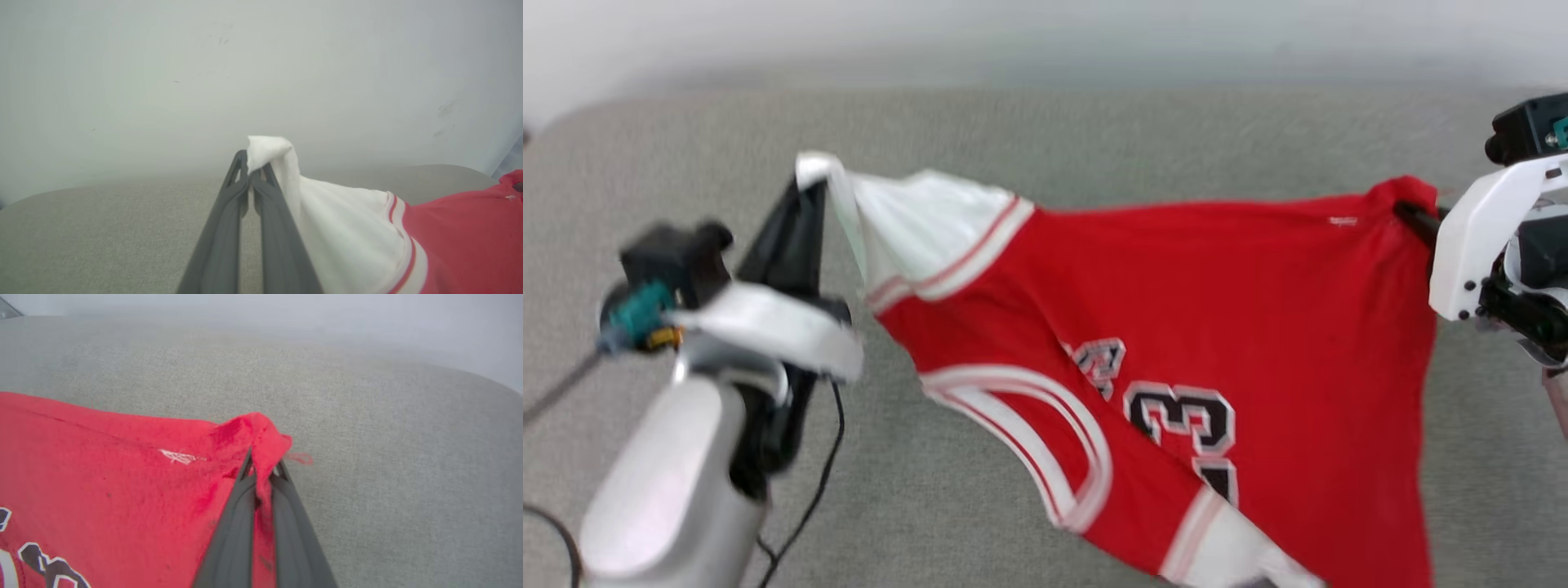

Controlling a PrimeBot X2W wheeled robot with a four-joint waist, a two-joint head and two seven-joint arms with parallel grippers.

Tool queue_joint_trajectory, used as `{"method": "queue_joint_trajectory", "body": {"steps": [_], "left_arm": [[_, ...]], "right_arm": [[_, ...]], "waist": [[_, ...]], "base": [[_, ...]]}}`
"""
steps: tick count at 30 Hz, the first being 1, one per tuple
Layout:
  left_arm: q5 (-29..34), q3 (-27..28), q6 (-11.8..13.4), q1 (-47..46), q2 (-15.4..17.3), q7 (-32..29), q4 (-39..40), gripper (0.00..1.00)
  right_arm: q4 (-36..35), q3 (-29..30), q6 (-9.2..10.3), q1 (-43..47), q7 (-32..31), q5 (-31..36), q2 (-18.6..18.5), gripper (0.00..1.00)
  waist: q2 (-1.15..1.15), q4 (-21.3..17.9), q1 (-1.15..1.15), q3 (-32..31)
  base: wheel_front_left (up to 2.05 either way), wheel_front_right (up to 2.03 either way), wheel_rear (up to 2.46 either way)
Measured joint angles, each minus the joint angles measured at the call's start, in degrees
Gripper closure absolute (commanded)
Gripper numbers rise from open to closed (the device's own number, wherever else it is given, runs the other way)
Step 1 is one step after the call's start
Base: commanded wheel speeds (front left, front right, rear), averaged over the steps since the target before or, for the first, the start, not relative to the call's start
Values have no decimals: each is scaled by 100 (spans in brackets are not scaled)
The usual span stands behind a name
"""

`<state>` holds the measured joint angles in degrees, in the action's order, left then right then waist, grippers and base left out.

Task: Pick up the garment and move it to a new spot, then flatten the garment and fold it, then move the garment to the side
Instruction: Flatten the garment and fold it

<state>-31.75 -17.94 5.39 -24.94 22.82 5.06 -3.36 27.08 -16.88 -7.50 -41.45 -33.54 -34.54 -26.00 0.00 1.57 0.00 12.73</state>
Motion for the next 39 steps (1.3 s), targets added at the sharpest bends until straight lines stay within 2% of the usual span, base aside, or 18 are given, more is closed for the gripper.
{"method": "queue_joint_trajectory", "body": {"steps": [8,15,24,33,39], "left_arm": [[-142,77,-343,-1514,-44,-182,-1374,100],[-113,34,-630,-2769,-113,-131,-2397,100],[172,33,-750,-4460,105,-86,-2977,100],[576,-34,-749,-6103,365,-82,-3015,100],[690,-57,-745,-6860,391,-80,-3015,100]], "right_arm": [[587,133,-1,-584,740,289,254,100],[849,188,-2,-1291,1017,470,310,100],[970,402,-4,-2636,1496,659,366,100],[856,542,-4,-3981,2015,889,305,100],[899,564,-4,-4687,2254,933,231,100]], "waist": [[0,-330,-1,-637],[0,-624,-1,-725],[0,-769,0,-67],[0,-837,0,923],[0,-837,0,1598]], "base": [[0,0,0],[0,0,0],[0,0,0],[0,0,0],[0,0,0]]}}
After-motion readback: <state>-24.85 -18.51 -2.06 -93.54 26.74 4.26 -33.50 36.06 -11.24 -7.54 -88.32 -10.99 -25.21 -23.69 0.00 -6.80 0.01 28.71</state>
